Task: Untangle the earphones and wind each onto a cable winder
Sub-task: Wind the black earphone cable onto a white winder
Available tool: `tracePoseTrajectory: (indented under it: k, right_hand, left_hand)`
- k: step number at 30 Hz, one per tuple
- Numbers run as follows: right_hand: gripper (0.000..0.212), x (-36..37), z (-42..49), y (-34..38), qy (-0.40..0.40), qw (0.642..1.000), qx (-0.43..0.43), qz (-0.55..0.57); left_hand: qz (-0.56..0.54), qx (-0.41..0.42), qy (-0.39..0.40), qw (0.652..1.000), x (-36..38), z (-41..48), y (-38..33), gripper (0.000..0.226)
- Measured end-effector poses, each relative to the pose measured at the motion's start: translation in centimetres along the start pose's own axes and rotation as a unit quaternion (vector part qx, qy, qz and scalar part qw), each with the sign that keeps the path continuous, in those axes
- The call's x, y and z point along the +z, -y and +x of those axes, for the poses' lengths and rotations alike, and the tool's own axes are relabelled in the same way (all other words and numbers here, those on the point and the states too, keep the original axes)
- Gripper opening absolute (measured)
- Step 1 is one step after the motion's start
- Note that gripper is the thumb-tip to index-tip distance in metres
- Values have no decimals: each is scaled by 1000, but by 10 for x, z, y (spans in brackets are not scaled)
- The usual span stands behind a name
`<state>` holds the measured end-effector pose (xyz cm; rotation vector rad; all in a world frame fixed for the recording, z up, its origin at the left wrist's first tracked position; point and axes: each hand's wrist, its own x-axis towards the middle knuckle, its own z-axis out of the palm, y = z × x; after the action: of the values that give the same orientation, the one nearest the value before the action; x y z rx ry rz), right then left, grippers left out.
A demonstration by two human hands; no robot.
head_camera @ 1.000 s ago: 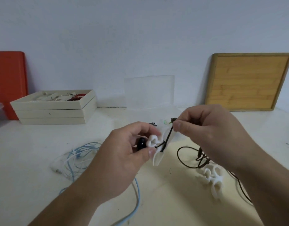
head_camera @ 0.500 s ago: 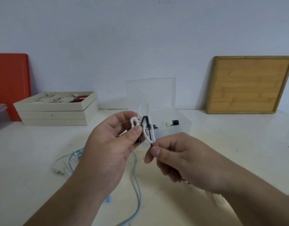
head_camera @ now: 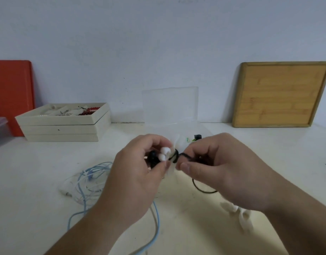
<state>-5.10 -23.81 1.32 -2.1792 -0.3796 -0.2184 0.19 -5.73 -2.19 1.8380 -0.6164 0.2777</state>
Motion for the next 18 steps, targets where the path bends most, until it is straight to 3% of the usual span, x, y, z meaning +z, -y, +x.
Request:
tracePoseTrajectory:
  k: [3, 6, 10, 14, 18]
  right_hand:
    - [18, -5, 0, -1, -115, 986, -12, -124]
    - [17, -13, 3, -4, -175, 984, 25, -36]
    - [15, -15, 6, -13, -180, 982, 58, 31]
    - [13, -14, 8, -18, -154, 979, 97, 91]
    - [18, -11, 9, -18, -108, 987, 97, 72]
  left_hand:
    - [-8, -6, 36, 999, 4, -2, -2, 44]
    - [-64, -18, 78, 995, 2, -2, -6, 45]
    - [-156, -38, 122, 980, -1, -1, -8, 29]
    - [-245, -63, 135, 958, -3, 1, -7, 27]
    - [-330, -80, 149, 929, -5, 3, -7, 27]
